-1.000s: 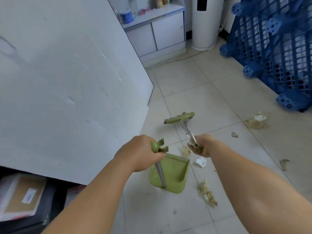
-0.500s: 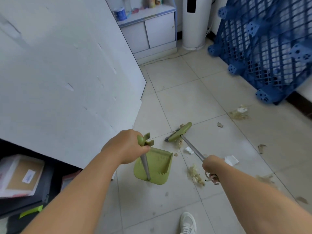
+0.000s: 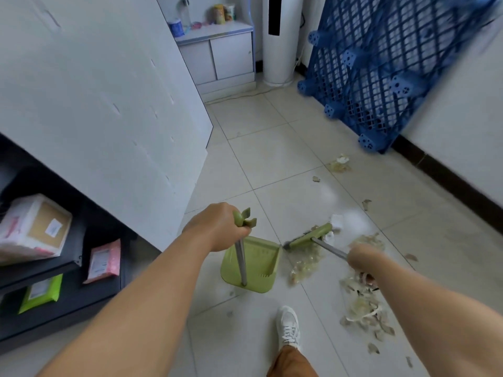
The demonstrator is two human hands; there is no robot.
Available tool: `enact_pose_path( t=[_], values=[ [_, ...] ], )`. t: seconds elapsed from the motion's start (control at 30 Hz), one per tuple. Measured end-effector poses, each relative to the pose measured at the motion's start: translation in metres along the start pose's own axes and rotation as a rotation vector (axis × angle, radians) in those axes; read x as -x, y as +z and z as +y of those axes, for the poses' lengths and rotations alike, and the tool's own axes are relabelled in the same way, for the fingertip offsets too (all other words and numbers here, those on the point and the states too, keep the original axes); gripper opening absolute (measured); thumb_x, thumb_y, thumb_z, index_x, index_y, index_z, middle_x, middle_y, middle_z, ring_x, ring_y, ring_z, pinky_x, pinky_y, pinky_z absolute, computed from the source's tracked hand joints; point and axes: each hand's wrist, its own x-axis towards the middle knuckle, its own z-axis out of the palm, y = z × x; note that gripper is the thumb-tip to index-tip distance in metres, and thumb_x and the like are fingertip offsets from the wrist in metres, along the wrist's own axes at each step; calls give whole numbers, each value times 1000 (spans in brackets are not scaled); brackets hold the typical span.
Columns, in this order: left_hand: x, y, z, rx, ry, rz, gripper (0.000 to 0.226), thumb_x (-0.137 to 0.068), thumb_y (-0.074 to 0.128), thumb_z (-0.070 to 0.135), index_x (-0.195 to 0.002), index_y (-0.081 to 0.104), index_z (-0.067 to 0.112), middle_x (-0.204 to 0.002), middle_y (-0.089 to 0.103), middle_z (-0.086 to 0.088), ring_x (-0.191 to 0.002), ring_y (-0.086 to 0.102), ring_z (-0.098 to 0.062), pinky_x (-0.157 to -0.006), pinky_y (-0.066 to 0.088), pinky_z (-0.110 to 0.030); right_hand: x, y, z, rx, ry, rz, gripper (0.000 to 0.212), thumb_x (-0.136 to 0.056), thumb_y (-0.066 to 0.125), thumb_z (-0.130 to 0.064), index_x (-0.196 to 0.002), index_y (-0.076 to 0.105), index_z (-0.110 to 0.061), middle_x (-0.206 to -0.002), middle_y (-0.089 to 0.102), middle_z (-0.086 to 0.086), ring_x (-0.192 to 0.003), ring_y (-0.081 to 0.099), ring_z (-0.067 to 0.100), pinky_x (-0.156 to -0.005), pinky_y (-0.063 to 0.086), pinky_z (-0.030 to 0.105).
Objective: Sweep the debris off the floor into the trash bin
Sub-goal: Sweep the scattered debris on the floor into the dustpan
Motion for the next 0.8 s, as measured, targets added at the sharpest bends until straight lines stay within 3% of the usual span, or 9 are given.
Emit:
enact_pose_path(
  t=[0.1,0.27,0.47,0.63,0.67,0.73,0.77,0.8],
  values=[
    [22,9,-7,22,-6,-22,34,-83,67,44,-66,53,18,-66,56,2,-59,51,-18,-58,39,-27,4,-3,16,62,123,-47,28,-97,34,-8,-71,45,-6,-59,45,6,-46,43,15,-43,38,22],
    [44,24,-15,47,-33,-55,35,-82,67,46,-63,54,19,-66,57,2,-59,51,-18,-60,40,-30,24,-1,20,42,175,-119,27,-98,39,-18,-77,49,-4,-56,47,8,-37,38,15,-35,32,18],
    [65,40,-21,47,-110,-61,34,-82,66,45,-65,55,18,-68,58,1,-59,50,-17,-58,39,-29,16,28,-23,-89,-16,-161,30,-96,44,-26,-75,47,-5,-62,52,9,-41,43,17,-41,36,18],
    [81,55,-25,17,-182,-33,35,-83,66,44,-62,51,21,-64,56,4,-57,49,-15,-54,37,-26,5,60,-64,-10,-119,-298,16,-96,38,-13,-97,52,-3,-65,47,11,-48,44,19,-42,39,23],
    [83,57,-26,15,-185,-30,35,-83,66,44,-61,50,22,-64,56,4,-57,49,-15,-53,36,-26,5,64,-67,29,-136,-320,14,-96,38,-11,-95,50,-5,-64,47,9,-51,45,18,-45,43,25],
    [88,64,-26,4,-206,-18,37,-84,66,45,-60,50,22,-66,57,4,-57,50,-14,-53,36,-27,0,74,-68,95,-209,-306,11,-94,42,-9,-89,52,-7,-68,51,7,-64,53,20,-69,54,29],
    [89,67,-26,-5,-213,-12,36,-84,66,45,-61,51,21,-67,58,4,-59,52,-14,-53,36,-26,-2,76,-63,127,-232,-286,11,-94,43,-9,-87,52,-7,-68,51,6,-67,53,21,-80,53,32],
    [91,70,-25,-16,-218,-7,35,-84,66,45,-62,52,21,-69,59,4,-60,53,-14,-53,36,-26,-1,75,-58,166,-237,-283,12,-95,41,-9,-90,52,-5,-66,50,6,-64,52,21,-81,51,32]
  ],
)
